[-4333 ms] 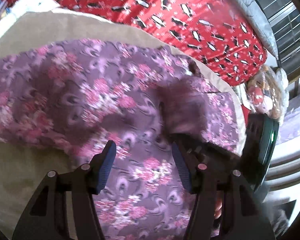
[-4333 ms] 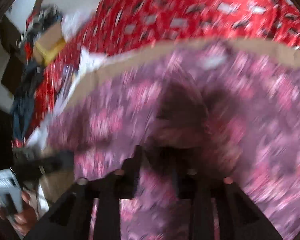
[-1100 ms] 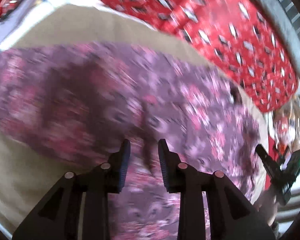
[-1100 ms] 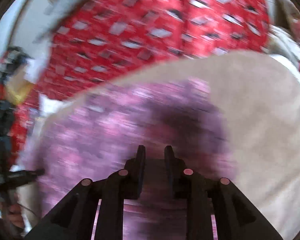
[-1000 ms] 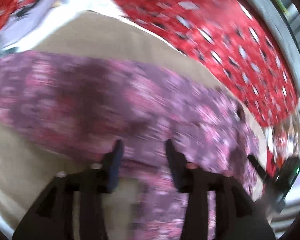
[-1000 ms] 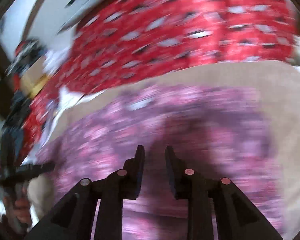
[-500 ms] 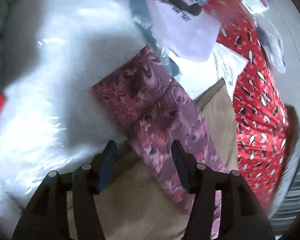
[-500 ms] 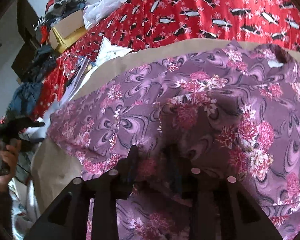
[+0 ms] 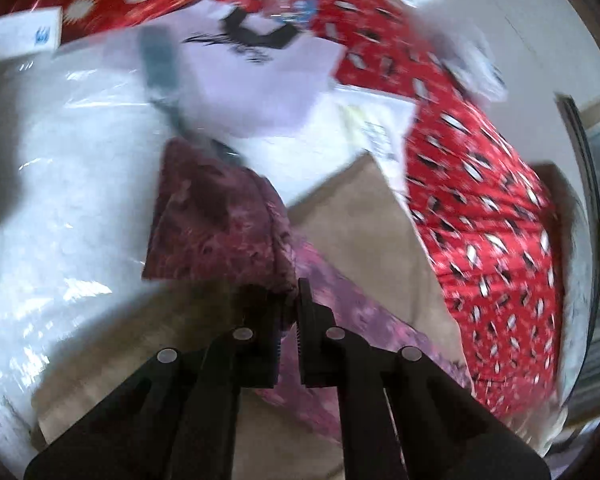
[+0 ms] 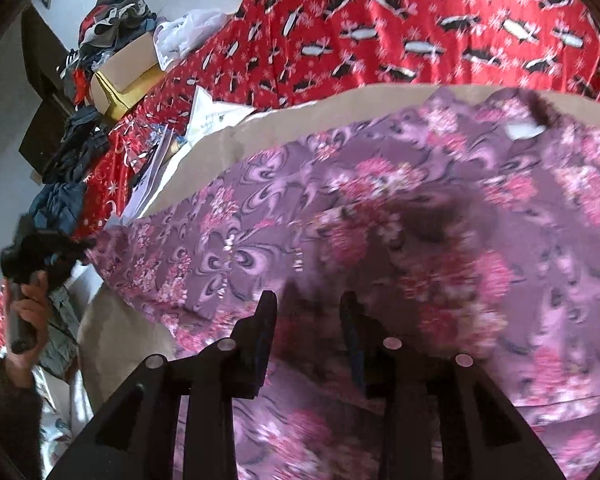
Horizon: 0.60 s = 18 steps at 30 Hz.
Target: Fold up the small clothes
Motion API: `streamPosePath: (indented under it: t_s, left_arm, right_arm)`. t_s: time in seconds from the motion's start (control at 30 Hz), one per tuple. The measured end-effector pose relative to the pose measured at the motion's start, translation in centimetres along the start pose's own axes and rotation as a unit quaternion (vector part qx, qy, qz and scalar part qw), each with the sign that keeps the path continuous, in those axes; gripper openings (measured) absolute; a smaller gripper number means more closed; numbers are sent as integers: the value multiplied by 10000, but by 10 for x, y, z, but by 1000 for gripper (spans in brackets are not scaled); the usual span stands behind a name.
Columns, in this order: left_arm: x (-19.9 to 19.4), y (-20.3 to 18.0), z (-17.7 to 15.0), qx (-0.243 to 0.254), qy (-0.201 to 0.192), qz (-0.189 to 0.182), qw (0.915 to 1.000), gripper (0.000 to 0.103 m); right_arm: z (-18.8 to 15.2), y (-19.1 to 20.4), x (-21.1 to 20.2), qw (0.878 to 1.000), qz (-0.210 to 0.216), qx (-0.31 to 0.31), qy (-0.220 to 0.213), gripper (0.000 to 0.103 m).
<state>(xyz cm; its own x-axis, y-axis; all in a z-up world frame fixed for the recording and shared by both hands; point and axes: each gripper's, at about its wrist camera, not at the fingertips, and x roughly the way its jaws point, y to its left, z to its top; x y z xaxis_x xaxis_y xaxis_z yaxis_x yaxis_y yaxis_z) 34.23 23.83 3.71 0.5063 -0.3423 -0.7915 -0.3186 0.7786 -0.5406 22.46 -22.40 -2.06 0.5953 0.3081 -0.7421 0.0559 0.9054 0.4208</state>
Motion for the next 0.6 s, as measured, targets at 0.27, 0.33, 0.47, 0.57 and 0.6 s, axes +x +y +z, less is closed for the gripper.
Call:
streamPosePath:
  t_s: [0.27, 0.33, 0.47, 0.57, 0.6]
  left_arm:
    - [-6, -97, -51, 926, 176, -274, 9952, 4]
    - [-9, -116, -66, 1128, 233, -355, 9927, 4]
    - [-6, -161, -99, 1457, 395, -574, 9869, 4]
    - [-3, -193, -125, 1770, 518, -634, 9808, 4]
    - [-2, -201, -132, 1830, 558, -661, 9793, 4]
  right_arm:
    - [-4, -60, -52, 9963, -698, 259, -421, 36]
    - [-5, -75, -65, 9941, -921, 262, -518, 36]
    - [-11, -103, -84, 9867, -1447, 262, -694, 36]
    - [-21, -129, -90, 9806, -1824, 307, -646, 36]
    - [-26, -138, -88, 9806, -1847, 365, -552, 37]
